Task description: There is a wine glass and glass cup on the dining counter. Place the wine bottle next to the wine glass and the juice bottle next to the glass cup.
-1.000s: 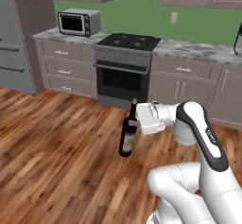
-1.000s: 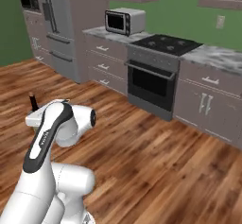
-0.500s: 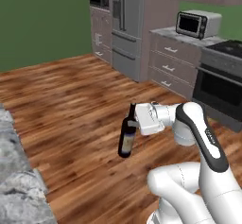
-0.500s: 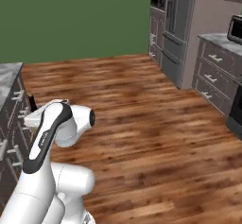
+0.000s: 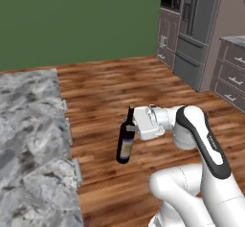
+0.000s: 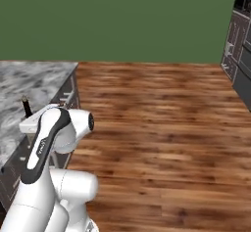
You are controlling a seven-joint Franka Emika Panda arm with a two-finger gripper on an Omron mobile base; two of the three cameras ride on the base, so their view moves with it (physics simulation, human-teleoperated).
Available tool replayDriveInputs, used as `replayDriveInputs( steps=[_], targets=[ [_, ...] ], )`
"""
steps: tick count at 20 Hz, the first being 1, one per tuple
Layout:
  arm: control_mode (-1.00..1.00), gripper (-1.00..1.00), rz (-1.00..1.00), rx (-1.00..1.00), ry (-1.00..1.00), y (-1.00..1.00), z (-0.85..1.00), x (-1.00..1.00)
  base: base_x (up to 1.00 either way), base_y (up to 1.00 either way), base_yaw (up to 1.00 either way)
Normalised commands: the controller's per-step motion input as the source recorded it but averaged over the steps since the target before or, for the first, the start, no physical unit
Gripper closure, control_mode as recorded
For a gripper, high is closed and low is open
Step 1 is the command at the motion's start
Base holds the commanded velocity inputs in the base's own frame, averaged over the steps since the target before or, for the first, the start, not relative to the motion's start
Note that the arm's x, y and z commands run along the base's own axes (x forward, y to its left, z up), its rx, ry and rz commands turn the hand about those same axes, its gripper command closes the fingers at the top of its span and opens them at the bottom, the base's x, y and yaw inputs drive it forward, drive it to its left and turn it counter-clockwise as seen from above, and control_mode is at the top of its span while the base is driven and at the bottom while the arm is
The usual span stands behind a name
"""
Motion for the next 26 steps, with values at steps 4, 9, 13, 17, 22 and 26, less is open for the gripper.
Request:
replayDriveInputs(
  steps=[4,9,13,17,22,26],
  targets=[
    [1.0,1.0,0.0,0.0,0.0,0.0,0.0,0.0,0.57,-0.32,0.13],
    [1.0,1.0,0.0,0.0,0.0,0.0,0.0,0.0,0.61,-0.47,0.03],
    [1.0,1.0,0.0,0.0,0.0,0.0,0.0,0.0,0.66,-0.47,0.02],
    [1.0,1.0,0.0,0.0,0.0,0.0,0.0,0.0,0.69,-0.47,0.0],
    [1.0,1.0,0.0,0.0,0.0,0.0,0.0,0.0,0.74,-0.41,0.01],
    [1.0,1.0,0.0,0.0,0.0,0.0,0.0,0.0,0.77,-0.36,0.04]
  ],
)
